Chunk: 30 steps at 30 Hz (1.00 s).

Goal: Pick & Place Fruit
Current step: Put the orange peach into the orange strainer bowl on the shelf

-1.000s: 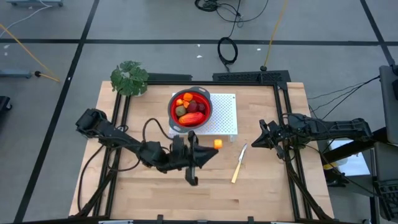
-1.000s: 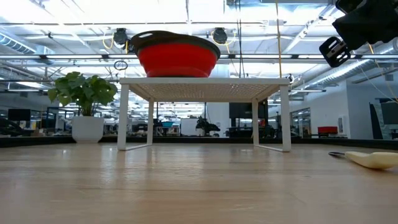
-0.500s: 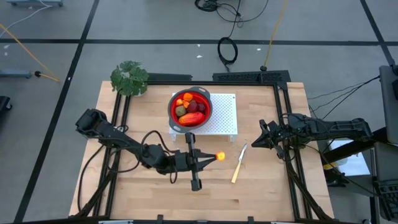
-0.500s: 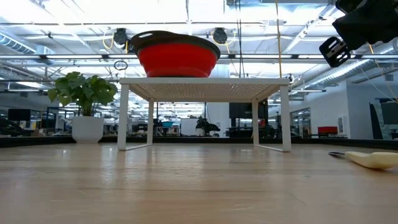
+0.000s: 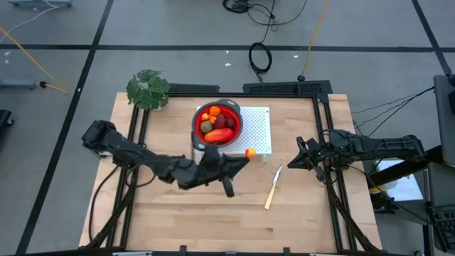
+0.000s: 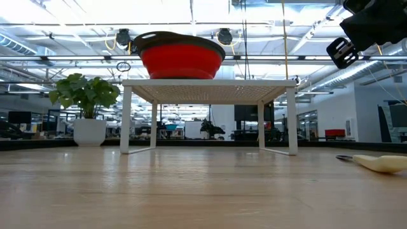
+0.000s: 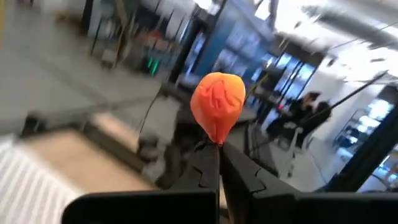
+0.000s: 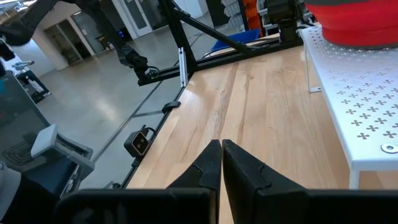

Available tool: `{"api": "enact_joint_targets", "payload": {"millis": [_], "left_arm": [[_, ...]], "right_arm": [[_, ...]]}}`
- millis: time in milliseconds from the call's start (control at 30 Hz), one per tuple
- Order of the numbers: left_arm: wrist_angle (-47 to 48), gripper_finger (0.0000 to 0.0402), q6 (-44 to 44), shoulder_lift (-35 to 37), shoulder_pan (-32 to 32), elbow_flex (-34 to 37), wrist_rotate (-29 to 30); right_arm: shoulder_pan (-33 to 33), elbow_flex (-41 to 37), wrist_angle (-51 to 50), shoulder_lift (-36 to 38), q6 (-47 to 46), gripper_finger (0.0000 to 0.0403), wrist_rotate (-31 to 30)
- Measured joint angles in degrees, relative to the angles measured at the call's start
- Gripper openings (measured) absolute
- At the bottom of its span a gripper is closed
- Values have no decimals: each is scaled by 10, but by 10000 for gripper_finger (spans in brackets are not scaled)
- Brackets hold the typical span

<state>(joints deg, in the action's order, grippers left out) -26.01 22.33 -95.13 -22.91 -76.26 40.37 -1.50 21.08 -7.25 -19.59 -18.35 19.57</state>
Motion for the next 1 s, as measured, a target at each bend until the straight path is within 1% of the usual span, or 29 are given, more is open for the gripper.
{"api": "enact_joint_targets", "payload": {"millis": [100,167,267,500,667,833,1000], "left_arm": [[122,0,94,16,20,-19,-1],[206,0,121,24,35,-36,0],[322,0,140,31,56,-71,-16],[580,0,142,31,121,-159,-75],[706,0,127,31,174,-187,-117],[793,0,92,33,226,-193,-150],[900,0,119,45,269,-193,-171]], "right_arm": [[0,0,0,0,-3,8,0],[0,0,0,0,-4,8,0],[0,0,-3,0,-4,8,0],[0,0,-9,0,-4,8,0],[0,0,-10,0,-4,8,0],[0,0,-10,0,-4,8,0],[0,0,-10,0,-4,8,0]]}}
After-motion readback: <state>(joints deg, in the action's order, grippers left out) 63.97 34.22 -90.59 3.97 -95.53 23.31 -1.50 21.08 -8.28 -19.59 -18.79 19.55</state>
